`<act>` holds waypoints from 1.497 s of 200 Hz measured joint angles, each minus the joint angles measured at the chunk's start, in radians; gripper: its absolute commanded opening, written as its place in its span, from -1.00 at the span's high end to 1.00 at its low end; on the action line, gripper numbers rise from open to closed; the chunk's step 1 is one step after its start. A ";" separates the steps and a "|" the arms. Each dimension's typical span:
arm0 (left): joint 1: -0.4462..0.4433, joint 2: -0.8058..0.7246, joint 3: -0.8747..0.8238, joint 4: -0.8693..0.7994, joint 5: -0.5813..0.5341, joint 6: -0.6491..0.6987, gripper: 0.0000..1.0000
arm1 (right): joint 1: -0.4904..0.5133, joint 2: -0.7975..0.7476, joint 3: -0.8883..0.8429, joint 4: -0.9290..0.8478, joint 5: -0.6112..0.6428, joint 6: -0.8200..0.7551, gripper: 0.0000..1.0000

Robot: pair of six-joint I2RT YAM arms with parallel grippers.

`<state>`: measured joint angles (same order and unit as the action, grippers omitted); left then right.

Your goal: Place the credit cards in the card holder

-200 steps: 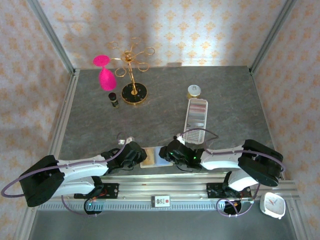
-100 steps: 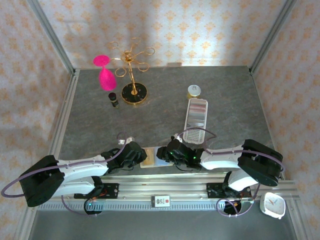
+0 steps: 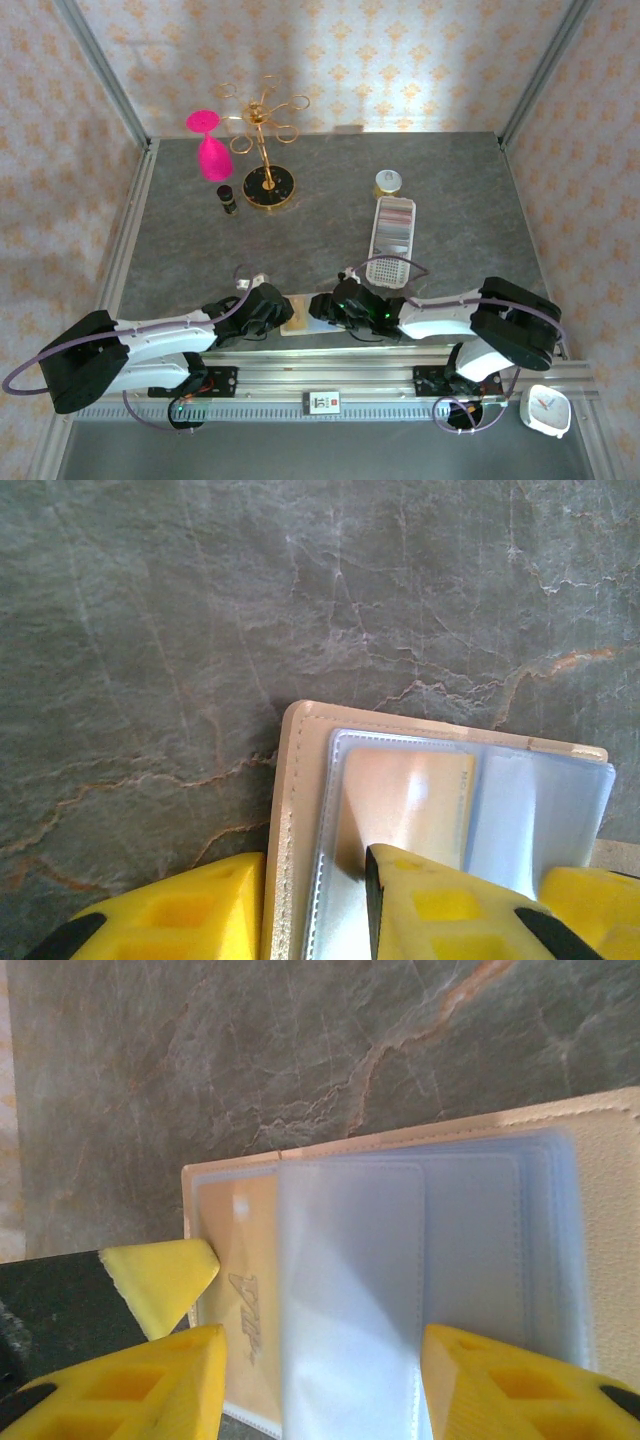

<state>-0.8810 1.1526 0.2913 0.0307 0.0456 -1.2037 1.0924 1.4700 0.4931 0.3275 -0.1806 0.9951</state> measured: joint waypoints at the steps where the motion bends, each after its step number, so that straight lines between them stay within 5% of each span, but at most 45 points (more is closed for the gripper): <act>1: 0.000 0.000 0.000 0.000 0.000 0.000 0.39 | 0.000 0.001 0.000 0.002 0.000 0.000 -0.07; 164: 0.000 -0.049 -0.032 0.029 0.003 -0.006 0.34 | 0.000 0.034 0.037 0.185 -0.076 0.057 -0.14; 239: -0.001 -0.358 -0.159 -0.080 -0.011 -0.130 0.28 | -0.002 0.120 0.072 0.291 -0.119 0.092 -0.14; 299: -0.001 -0.457 -0.189 -0.130 -0.041 -0.183 0.01 | -0.191 -0.171 0.051 0.162 -0.084 -0.104 -0.23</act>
<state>-0.8818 0.6956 0.1020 -0.0998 0.0048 -1.3865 0.9016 1.2991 0.5438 0.4896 -0.2642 0.8913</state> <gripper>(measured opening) 0.463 0.603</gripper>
